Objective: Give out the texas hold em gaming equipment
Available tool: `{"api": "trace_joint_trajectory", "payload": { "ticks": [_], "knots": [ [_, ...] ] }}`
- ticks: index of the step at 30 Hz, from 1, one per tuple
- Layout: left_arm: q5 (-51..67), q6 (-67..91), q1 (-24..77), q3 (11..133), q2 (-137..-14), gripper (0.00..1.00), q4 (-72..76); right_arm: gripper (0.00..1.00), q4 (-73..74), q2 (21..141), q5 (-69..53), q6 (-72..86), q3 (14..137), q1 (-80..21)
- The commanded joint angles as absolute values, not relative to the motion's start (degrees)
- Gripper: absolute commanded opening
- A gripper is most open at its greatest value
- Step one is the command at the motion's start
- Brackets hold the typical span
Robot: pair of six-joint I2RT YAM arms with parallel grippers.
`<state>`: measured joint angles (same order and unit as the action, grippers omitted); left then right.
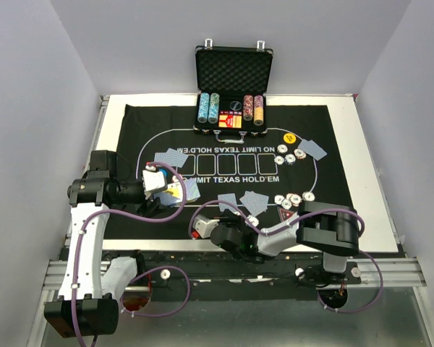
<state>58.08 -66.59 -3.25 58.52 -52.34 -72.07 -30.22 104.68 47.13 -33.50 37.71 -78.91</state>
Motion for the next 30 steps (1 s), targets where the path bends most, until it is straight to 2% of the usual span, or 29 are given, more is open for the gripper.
{"api": "trace_joint_trajectory", "payload": {
  "ticks": [1,9,20,26,30],
  "knots": [
    [59.68,-67.33,-3.25,58.27,-51.77,0.45,-71.54,0.01,-32.87,104.24,48.69,-33.92,37.79,-78.58],
    [59.59,-67.15,-3.25,58.8,-51.77,0.45,-71.63,0.01,-38.4,101.96,50.09,-36.03,36.57,-78.66],
    [59.68,-66.62,-3.16,59.33,-52.03,0.45,-71.28,0.01,-43.94,91.94,51.06,-33.22,32.09,-78.66],
    [59.68,-66.62,-3.25,59.5,-51.94,0.45,-71.28,0.01,-44.47,86.14,50.19,-27.52,31.2,-77.0],
    [59.5,-66.53,-3.16,59.68,-51.51,0.45,-71.28,0.01,-39.22,81.05,45.19,-17.87,33.39,-73.05]
  ]
}}
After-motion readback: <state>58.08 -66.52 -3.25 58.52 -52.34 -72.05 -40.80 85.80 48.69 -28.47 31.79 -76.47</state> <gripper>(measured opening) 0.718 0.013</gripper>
